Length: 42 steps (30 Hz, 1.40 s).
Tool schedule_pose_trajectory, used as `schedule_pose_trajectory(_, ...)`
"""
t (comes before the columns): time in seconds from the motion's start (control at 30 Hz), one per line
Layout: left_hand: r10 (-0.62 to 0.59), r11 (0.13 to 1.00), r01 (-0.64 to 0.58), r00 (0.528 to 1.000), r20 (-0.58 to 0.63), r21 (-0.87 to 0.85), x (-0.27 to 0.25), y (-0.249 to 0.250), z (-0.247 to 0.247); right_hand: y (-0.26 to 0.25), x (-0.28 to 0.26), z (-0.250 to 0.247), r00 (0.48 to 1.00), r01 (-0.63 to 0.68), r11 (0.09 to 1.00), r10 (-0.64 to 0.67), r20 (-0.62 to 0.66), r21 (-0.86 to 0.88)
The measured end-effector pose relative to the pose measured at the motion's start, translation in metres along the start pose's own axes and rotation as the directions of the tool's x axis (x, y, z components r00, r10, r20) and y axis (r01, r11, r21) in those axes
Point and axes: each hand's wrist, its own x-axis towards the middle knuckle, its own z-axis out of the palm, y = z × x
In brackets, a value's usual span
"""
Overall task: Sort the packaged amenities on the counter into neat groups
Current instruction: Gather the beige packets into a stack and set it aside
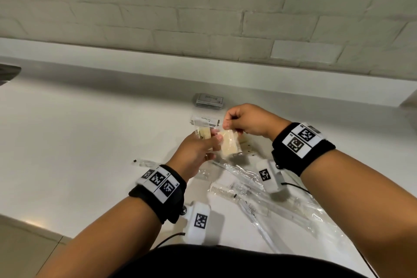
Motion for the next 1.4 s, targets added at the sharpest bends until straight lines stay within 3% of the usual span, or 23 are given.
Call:
schedule_pose_trajectory(0.1, 0.056, 0.983, -0.066, 0.996, -0.063, -0.171, 0.009, 0.005, 0.006, 0.001, 0.003, 0.005, 0.993, -0.043, 0.982, 0.062, -0.097, 0.186)
schedule_pose_trajectory(0.2, 0.038, 0.922, -0.087, 0.990, -0.135, -0.376, 0.017, 0.011, 0.009, 0.012, -0.001, 0.009, 0.991, -0.136, 0.897, 0.129, 0.045, 0.421)
schedule_pose_trajectory(0.33, -0.008, 0.934, -0.034, 0.993, -0.117, -0.356, 0.022, 0.004, 0.015, 0.024, 0.001, 0.001, 0.973, -0.053, 0.738, 0.190, -0.132, 0.672)
schedule_pose_trajectory(0.4, -0.045, 0.940, 0.008, 0.994, -0.100, -0.341, 0.024, -0.002, 0.018, 0.027, 0.004, -0.008, 0.956, -0.013, 0.737, 0.208, -0.209, 0.675)
schedule_pose_trajectory(0.53, -0.092, 0.945, 0.055, 0.991, -0.102, -0.323, 0.027, -0.005, 0.013, 0.032, 0.012, -0.031, 0.886, -0.010, 0.957, 0.142, -0.441, 0.290)
schedule_pose_trajectory(0.63, -0.097, 0.948, 0.045, 0.984, -0.152, -0.315, 0.030, -0.004, 0.003, 0.030, 0.012, -0.047, 0.931, -0.011, 0.969, 0.100, -0.351, 0.248)
schedule_pose_trajectory(0.73, -0.103, 0.953, 0.043, 0.977, -0.187, -0.299, 0.031, -0.001, 0.000, 0.028, 0.017, -0.051, 0.955, -0.089, 0.994, 0.102, -0.280, 0.057)
schedule_pose_trajectory(0.83, -0.118, 0.954, 0.069, 0.981, -0.155, -0.293, 0.030, 0.003, 0.000, 0.026, 0.027, -0.048, 0.973, -0.175, 0.957, 0.133, -0.188, -0.232)
schedule_pose_trajectory(1.0, -0.166, 0.956, 0.146, 0.985, -0.057, -0.255, 0.030, -0.001, -0.006, 0.026, 0.047, -0.034, 0.969, -0.115, 0.815, 0.218, 0.116, -0.568)
schedule_pose_trajectory(1.07, -0.158, 0.962, 0.137, 0.985, -0.071, -0.237, 0.029, -0.003, -0.008, 0.034, 0.053, -0.024, 0.963, -0.123, 0.769, 0.245, 0.111, -0.627)
schedule_pose_trajectory(1.13, -0.132, 0.968, 0.108, 0.987, -0.097, -0.225, 0.029, -0.004, -0.011, 0.045, 0.057, -0.016, 0.976, -0.162, 0.748, 0.218, 0.008, -0.644)
schedule_pose_trajectory(1.2, -0.090, 0.975, 0.062, 0.988, -0.122, -0.215, 0.027, -0.003, -0.014, 0.050, 0.056, -0.011, 0.979, -0.191, 0.847, 0.125, -0.163, -0.497)
schedule_pose_trajectory(1.27, -0.031, 0.980, 0.000, 0.988, -0.155, -0.198, 0.027, -0.002, -0.016, 0.041, 0.046, -0.005, 0.967, -0.124, 0.988, 0.099, -0.233, -0.095)
schedule_pose_trajectory(1.33, 0.008, 0.985, -0.037, 0.984, -0.175, -0.166, 0.026, 0.000, -0.013, 0.023, 0.030, 0.004, 0.989, -0.081, 0.983, 0.099, -0.108, 0.163)
schedule_pose_trajectory(1.4, 0.030, 0.987, -0.054, 0.987, -0.156, -0.151, 0.024, 0.001, -0.006, 0.011, 0.019, 0.014, 0.998, -0.056, 0.982, 0.063, -0.031, 0.180)
